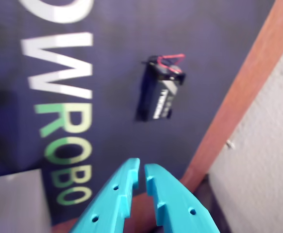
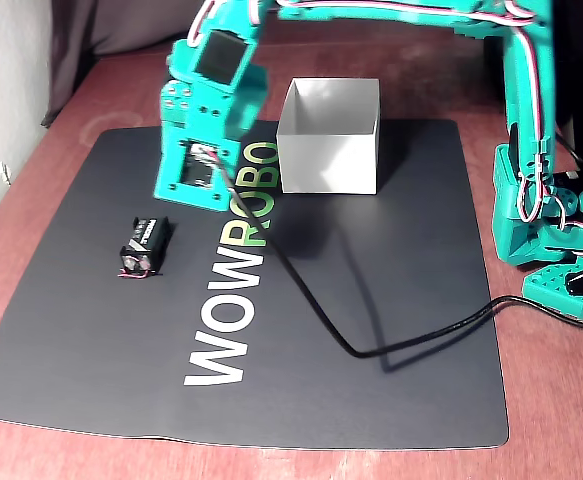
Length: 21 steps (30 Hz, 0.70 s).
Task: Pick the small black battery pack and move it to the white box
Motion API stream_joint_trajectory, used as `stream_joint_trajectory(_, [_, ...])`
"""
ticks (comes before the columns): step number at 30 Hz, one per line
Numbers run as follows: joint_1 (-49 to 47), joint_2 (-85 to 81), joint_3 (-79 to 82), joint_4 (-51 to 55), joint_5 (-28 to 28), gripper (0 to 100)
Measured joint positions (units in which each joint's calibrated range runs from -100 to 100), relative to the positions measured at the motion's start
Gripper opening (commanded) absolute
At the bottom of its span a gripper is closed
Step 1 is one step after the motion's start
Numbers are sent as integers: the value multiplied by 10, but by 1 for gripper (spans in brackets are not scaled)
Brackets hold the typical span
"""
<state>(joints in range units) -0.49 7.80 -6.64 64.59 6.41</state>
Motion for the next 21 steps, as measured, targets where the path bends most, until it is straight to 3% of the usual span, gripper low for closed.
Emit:
stream_joint_trajectory(9, [59, 164, -224, 27, -34, 1])
stream_joint_trajectory(15, [82, 225, -295, 28, -35, 17])
stream_joint_trajectory(21, [99, 258, -296, 28, -35, 19])
